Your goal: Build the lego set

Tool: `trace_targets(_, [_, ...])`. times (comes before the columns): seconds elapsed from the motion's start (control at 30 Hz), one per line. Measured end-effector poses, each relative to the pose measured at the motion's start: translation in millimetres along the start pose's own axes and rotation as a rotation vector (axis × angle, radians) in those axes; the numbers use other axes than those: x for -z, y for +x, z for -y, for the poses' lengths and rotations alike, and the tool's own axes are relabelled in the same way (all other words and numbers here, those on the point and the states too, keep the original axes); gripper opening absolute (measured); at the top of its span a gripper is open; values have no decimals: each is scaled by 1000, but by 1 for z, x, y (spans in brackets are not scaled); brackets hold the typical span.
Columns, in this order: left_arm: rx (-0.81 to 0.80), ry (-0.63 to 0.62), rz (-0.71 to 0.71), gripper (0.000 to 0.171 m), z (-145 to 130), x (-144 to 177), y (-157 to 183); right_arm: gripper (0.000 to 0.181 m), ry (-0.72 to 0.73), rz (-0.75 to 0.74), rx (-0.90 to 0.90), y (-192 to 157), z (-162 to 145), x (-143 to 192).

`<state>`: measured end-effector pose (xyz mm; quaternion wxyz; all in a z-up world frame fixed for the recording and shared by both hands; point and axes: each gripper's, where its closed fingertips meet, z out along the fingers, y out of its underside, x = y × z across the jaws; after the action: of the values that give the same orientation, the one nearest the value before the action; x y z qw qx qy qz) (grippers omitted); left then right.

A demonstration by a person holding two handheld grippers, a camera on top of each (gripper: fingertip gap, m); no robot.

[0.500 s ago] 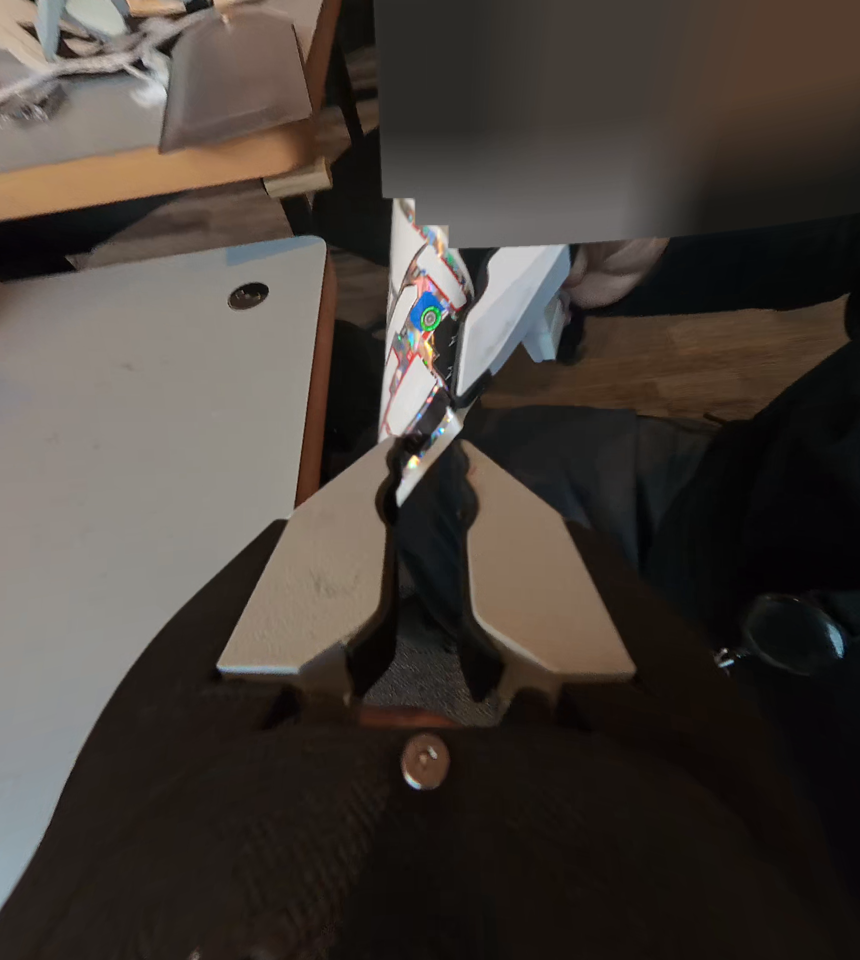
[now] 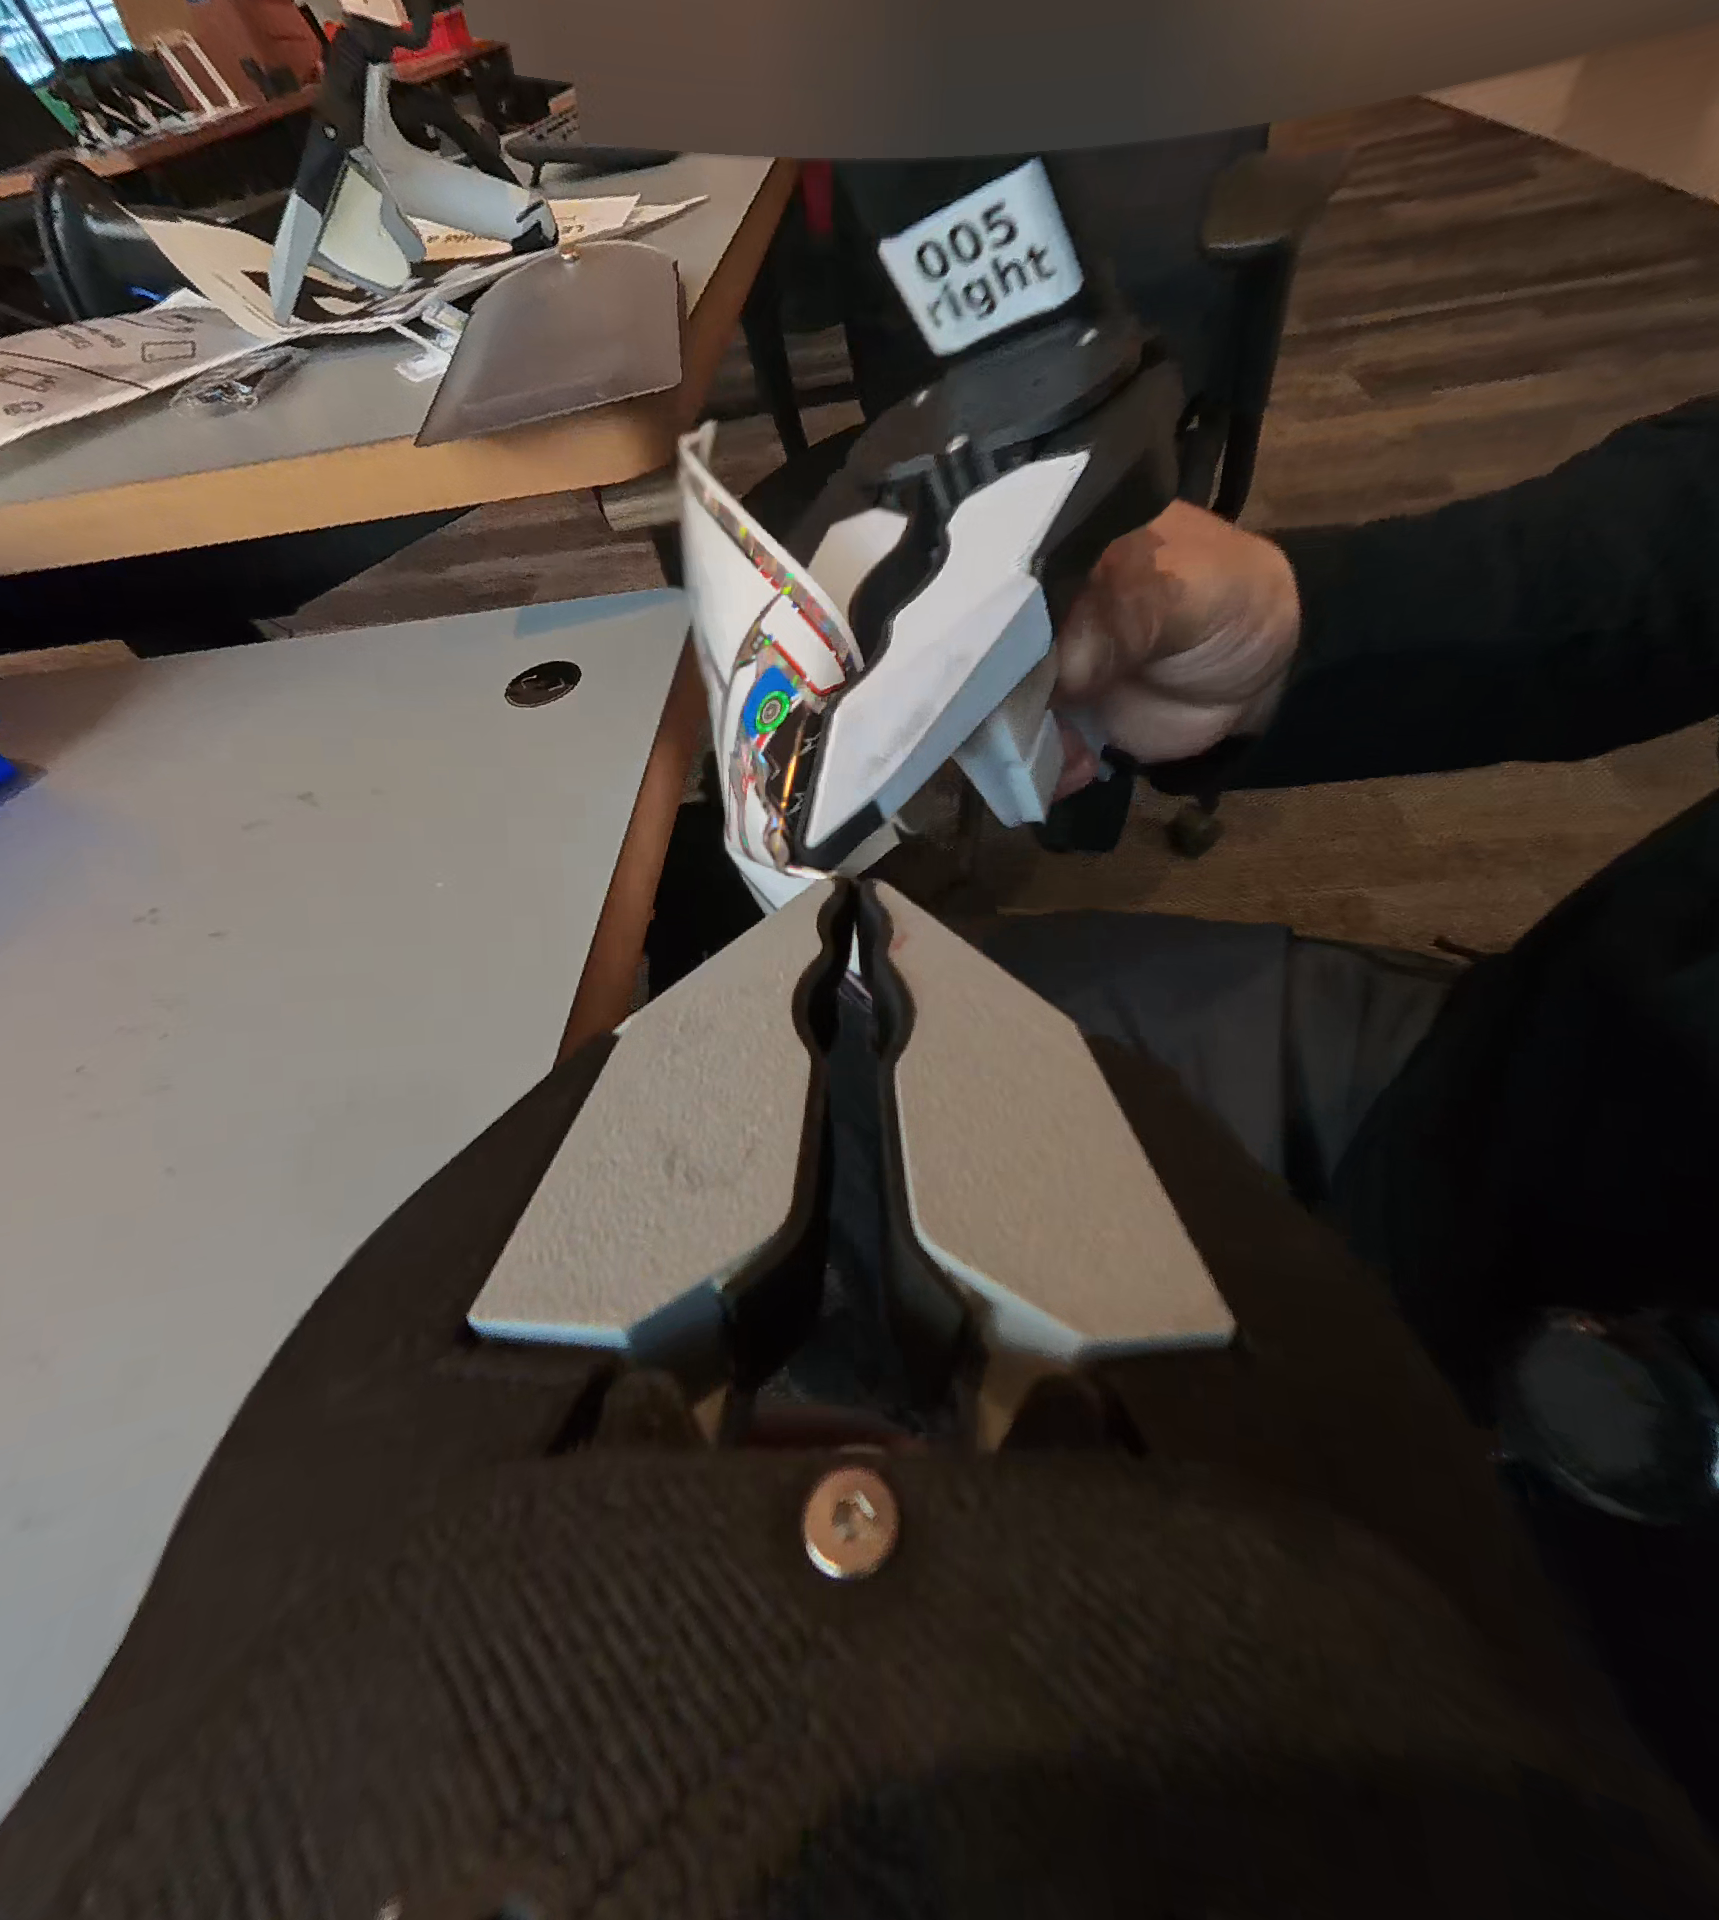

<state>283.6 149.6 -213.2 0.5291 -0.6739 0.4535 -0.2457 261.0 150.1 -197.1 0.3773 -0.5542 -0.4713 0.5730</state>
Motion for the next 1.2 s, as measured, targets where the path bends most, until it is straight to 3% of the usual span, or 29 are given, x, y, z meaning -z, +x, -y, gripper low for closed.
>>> trace_targets(0.1, [-25,-27,5,0,-5,-1,0,0,-49,-46,65,2,-5,-1])
trace_targets(0.23, [123,19,-94,0,-6,-2,10,0,-50,30,-6,-3,-11,2])
trace_targets(0.33, [208,82,-115,0,-3,-1,9,0,16,145,-177,-7,-10,3])
trace_targets(0.47, [132,113,16,0,4,-3,1,0,142,326,-499,-6,-1,8])
trace_targets(0.6, [117,119,65,0,2,-5,-2,0,168,366,-624,-1,-1,8])
trace_targets(0.7, [-29,25,148,0,-11,-9,-5,0,110,294,-618,6,-12,4])
trace_targets(0.77, [-288,-127,248,0,-32,-14,-10,0,-11,147,-482,14,-27,0])
trace_targets(0.8, [-327,-153,265,0,-35,-15,-10,0,-52,101,-412,14,-30,0])
trace_targets(0.83, [-273,-134,248,0,-33,-15,-8,0,-67,87,-376,12,-29,0])
trace_targets(0.93, [105,9,91,0,-22,-9,-3,0,-33,116,-405,9,-19,1])
trace_targets(1.0, [305,73,-20,10,-16,-2,-2,0,-37,116,-407,9,-21,0])
trace_targets(1.07, [380,106,-55,13,-13,5,-6,0,-46,121,-409,7,-23,-1])
trace_targets(1.2, [372,67,-66,13,-14,12,-11,0,-49,123,-404,5,-22,-4])
